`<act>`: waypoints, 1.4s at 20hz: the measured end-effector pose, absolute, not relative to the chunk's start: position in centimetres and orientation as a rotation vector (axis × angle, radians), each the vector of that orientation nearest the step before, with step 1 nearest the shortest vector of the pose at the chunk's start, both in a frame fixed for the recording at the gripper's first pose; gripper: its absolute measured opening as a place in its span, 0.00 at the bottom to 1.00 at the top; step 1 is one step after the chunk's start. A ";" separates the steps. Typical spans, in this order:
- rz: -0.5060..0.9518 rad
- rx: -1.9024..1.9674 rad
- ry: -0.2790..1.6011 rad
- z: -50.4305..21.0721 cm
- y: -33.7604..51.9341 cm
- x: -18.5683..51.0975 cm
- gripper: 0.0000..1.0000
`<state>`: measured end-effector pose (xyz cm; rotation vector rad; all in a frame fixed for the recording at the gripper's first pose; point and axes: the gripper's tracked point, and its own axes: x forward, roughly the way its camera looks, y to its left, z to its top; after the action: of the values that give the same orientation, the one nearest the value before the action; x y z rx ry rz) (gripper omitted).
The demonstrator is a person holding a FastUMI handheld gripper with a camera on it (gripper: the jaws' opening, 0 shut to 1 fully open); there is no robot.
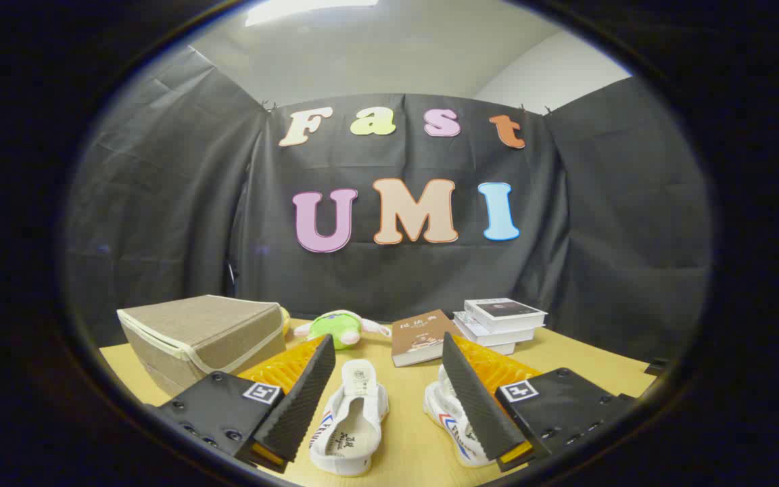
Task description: Open the storage box then place both shoes into the box .Put the left shoe in first, then the right shoe, with the right side of both shoes facing outward in a uniform manner.
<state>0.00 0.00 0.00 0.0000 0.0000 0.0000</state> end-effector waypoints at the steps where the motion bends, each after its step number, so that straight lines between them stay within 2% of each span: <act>1: -0.001 0.000 -0.001 0.0 -0.1 0.0 1.00; 19: 0.015 0.049 -0.016 0.0 0.8 -0.4 1.00; 28: 0.056 0.361 -0.132 5.9 1.3 -1.1 1.00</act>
<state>-1.11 1.34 5.86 0.3607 -0.1320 0.0564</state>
